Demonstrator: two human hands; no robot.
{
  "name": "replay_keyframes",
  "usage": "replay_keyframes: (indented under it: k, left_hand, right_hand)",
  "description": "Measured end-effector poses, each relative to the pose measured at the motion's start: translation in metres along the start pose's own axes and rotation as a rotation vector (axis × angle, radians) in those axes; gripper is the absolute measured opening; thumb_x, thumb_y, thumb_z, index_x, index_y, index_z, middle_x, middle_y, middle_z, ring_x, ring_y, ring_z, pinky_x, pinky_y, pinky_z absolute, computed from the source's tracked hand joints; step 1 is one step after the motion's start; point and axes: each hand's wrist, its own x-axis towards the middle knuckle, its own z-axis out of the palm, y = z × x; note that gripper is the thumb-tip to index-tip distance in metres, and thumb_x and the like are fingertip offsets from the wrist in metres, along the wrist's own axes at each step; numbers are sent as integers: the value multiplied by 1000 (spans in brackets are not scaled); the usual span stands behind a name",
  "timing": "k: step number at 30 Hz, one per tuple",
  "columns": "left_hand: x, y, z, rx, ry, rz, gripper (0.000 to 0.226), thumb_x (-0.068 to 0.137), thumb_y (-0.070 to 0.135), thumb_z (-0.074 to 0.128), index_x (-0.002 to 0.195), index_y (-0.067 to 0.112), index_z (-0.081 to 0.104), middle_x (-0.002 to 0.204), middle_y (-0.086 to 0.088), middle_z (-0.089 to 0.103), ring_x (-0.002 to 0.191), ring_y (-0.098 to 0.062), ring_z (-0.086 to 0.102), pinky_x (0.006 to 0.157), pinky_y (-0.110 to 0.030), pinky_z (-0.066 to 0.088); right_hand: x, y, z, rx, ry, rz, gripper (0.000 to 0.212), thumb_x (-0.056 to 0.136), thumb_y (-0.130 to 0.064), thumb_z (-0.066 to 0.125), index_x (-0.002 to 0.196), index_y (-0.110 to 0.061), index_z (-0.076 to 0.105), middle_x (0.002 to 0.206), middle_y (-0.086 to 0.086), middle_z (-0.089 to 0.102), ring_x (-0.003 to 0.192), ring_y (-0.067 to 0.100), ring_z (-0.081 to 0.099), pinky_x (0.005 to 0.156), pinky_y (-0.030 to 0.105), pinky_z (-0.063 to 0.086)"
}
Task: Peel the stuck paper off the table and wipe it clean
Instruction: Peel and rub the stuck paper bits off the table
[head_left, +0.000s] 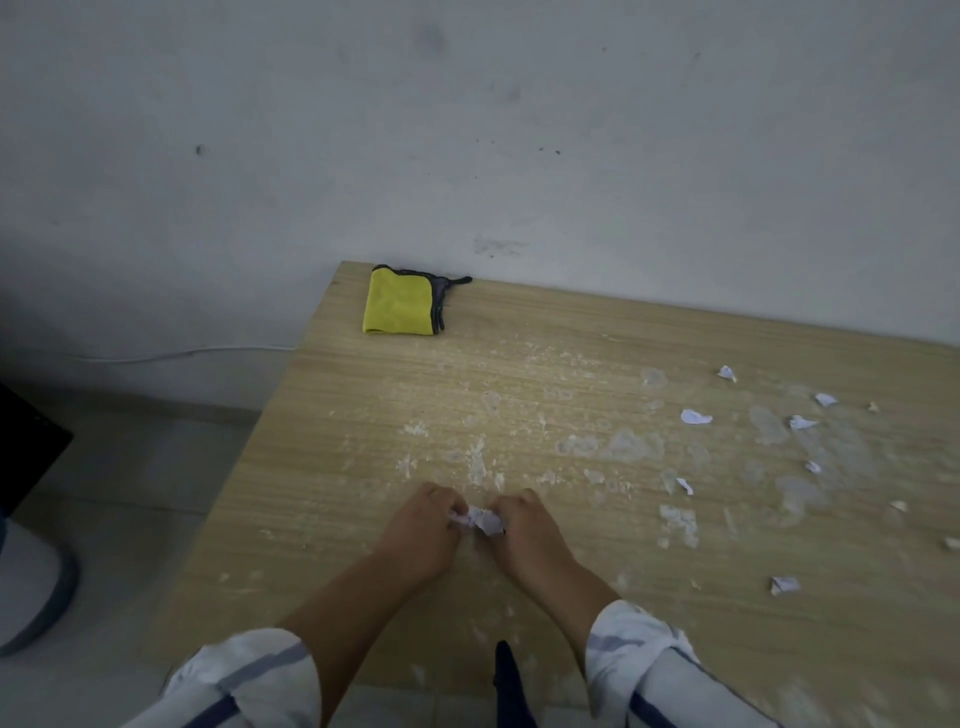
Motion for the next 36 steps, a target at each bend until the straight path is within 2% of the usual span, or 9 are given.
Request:
replay_keyframes:
  k: [4, 9, 14, 18, 21, 25, 29, 34, 36]
  left_hand:
    - [-3, 4, 6, 4, -33, 21, 18, 89, 17, 51, 104, 17, 59, 104, 0, 52, 91, -14, 53, 74, -20, 35]
    - [-9, 13, 8, 48, 46, -24, 29, 88, 19, 51, 117, 14, 54, 119, -1, 44, 90, -18, 56, 76, -28, 45]
    - [-15, 49, 20, 249, 197, 110, 32, 88, 27, 50, 120, 24, 53, 122, 4, 48, 111, -17, 47, 93, -30, 39]
    - [-14, 76, 53, 319, 43, 251, 43, 89, 32, 34, 129, 25, 47, 138, 4, 40, 128, -16, 34, 103, -30, 27]
    - [-8, 94, 83, 390, -143, 277, 48, 96, 34, 30, 143, 23, 31, 156, -2, 17, 144, -18, 11, 114, -33, 13]
    - [-2, 121, 121, 376, -190, 242, 54, 97, 34, 35, 147, 22, 19, 159, -1, 0, 146, -20, -3, 117, -38, 5]
    - [6, 139, 154, 423, -172, 210, 61, 94, 42, 37, 148, 21, 16, 159, -1, -1, 146, -22, -5, 117, -41, 1]
    - [15, 151, 178, 442, -122, 189, 85, 74, 64, 1, 148, 24, 13, 159, 1, 3, 146, -22, -5, 116, -42, -1]
    - [15, 150, 183, 448, -85, 194, 87, 72, 64, -3, 149, 24, 14, 159, 1, 6, 146, -22, -4, 116, -43, -3]
  right_hand:
    - [-2, 1, 3, -6, 17, 2, 18, 84, -24, 57, 93, -9, 60, 97, 4, 44, 80, 19, 47, 65, 28, 37]
    - [-15, 18, -6, 14, 36, 43, 50, 88, -21, 57, 134, -10, 43, 134, 8, 37, 113, 26, 50, 86, 26, 40]
    - [-29, 39, -17, -78, 83, 83, 42, 82, -15, 52, 124, -13, 48, 126, 9, 47, 116, 27, 44, 90, 28, 40]
    - [-50, 61, -39, -134, 157, 149, 44, 87, -19, 47, 131, -20, 44, 133, 5, 40, 122, 27, 37, 100, 39, 32]
    - [-63, 88, -52, -149, 182, 184, 47, 87, -33, 36, 133, -21, 41, 141, 4, 35, 130, 26, 30, 105, 40, 25]
    - [-81, 133, -66, -183, 197, 267, 88, 60, -51, 3, 135, -21, 39, 148, 5, 29, 138, 23, 22, 109, 42, 20]
    - [-98, 174, -77, -180, 301, 324, 61, 76, -40, 21, 120, -17, 56, 135, 9, 48, 128, 34, 42, 100, 52, 34]
    - [-112, 219, -101, -132, 323, 372, 68, 78, -42, 10, 132, -22, 46, 148, 6, 33, 138, 29, 25, 110, 46, 21]
    - [-114, 232, -108, -131, 320, 356, 59, 82, -36, 17, 133, -23, 45, 149, 3, 32, 138, 27, 24, 110, 45, 20]
